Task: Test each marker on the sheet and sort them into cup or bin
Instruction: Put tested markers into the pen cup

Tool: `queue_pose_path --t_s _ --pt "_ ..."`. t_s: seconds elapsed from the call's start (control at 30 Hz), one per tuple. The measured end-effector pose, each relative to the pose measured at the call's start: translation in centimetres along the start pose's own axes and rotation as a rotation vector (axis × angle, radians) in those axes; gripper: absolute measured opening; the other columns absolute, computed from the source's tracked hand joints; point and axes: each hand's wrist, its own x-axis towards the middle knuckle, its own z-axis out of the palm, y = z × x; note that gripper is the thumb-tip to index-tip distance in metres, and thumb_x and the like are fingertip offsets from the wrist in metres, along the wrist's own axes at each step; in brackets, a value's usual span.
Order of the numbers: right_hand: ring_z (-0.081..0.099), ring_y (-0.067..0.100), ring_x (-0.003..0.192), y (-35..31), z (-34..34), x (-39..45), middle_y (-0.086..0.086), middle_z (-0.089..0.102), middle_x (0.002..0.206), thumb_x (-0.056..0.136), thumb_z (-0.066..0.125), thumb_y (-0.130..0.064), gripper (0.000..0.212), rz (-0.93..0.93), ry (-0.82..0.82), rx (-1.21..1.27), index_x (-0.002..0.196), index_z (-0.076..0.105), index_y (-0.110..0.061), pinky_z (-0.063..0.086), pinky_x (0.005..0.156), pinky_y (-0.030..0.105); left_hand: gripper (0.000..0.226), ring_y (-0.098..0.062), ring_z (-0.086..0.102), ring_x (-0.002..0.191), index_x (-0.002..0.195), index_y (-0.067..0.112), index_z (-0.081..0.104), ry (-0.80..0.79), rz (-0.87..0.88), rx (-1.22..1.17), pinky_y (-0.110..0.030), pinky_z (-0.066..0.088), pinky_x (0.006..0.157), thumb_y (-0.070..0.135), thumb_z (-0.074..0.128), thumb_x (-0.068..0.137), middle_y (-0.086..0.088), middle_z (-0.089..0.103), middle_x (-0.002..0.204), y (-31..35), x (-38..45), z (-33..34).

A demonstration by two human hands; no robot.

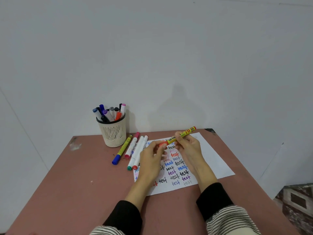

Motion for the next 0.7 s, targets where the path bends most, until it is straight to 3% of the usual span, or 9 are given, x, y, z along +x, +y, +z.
queue_pose_path --t_s 0.1,0.23,0.3,0.47,0.57,0.7 --pt "0.066 0.012 0.071 0.2 -0.4 0.4 0.003 0.069 0.079 0.098 0.057 -0.025 0.022 -0.011 0.128 -0.103 0.09 0.065 -0.006 0.053 0.066 0.021 0.014 -0.001 0.065 0.087 0.103 0.019 0.071 0.065 0.062 0.1 -0.017 0.052 0.078 0.022 0.068 0.09 0.009 0.072 0.091 0.1 0.3 -0.2" --pt "0.063 0.011 0.082 1.0 -0.9 0.2 0.005 0.069 0.1 0.102 0.044 -0.019 0.025 -0.171 0.288 -0.71 0.112 0.064 -0.008 0.046 0.069 0.017 0.01 -0.001 0.065 0.088 0.097 0.024 0.072 0.195 0.077 0.032 -0.022 0.053 0.081 0.026 0.071 0.087 0.011 0.071 0.089 0.6 0.6 -1.4" --pt "0.057 0.011 0.09 1.5 -0.8 -0.1 0.002 0.063 0.105 0.101 0.043 -0.012 0.028 -0.252 0.209 -0.936 0.12 0.063 -0.008 0.043 0.077 0.019 0.012 -0.008 0.066 0.093 0.1 0.024 0.073 0.258 0.078 -0.031 -0.028 0.055 0.083 0.027 0.069 0.088 0.009 0.072 0.093 1.1 0.6 -1.9" --pt "0.054 0.025 0.12 3.0 -0.4 0.0 0.007 0.059 0.127 0.099 0.043 -0.011 0.033 -0.361 -0.054 -1.307 0.127 0.059 -0.007 0.042 0.101 0.032 0.019 0.001 0.063 0.096 0.113 0.028 0.067 0.411 0.167 0.093 -0.015 0.051 0.081 0.025 0.057 0.097 0.014 0.068 0.101 2.7 -0.4 -3.7" --pt "0.032 0.021 0.141 3.1 0.1 -0.2 0.006 0.04 0.151 0.102 0.04 -0.021 0.043 -0.309 -0.158 -1.438 0.143 0.045 -0.01 0.021 0.118 0.035 0.023 0.007 0.059 0.099 0.116 0.024 0.067 0.521 0.261 0.133 -0.012 0.049 0.082 0.017 0.055 0.098 0.017 0.066 0.104 3.8 -1.0 -5.5" --pt "0.017 0.014 0.148 3.5 0.1 -0.4 0.002 0.028 0.158 0.105 0.03 -0.027 0.045 -0.254 -0.264 -1.538 0.149 0.035 -0.015 0.006 0.121 0.039 0.031 0.003 0.055 0.105 0.118 0.013 0.065 0.668 0.475 0.228 -0.01 0.043 0.09 -0.002 0.047 0.098 0.002 0.061 0.112 7.2 -0.2 -8.7"
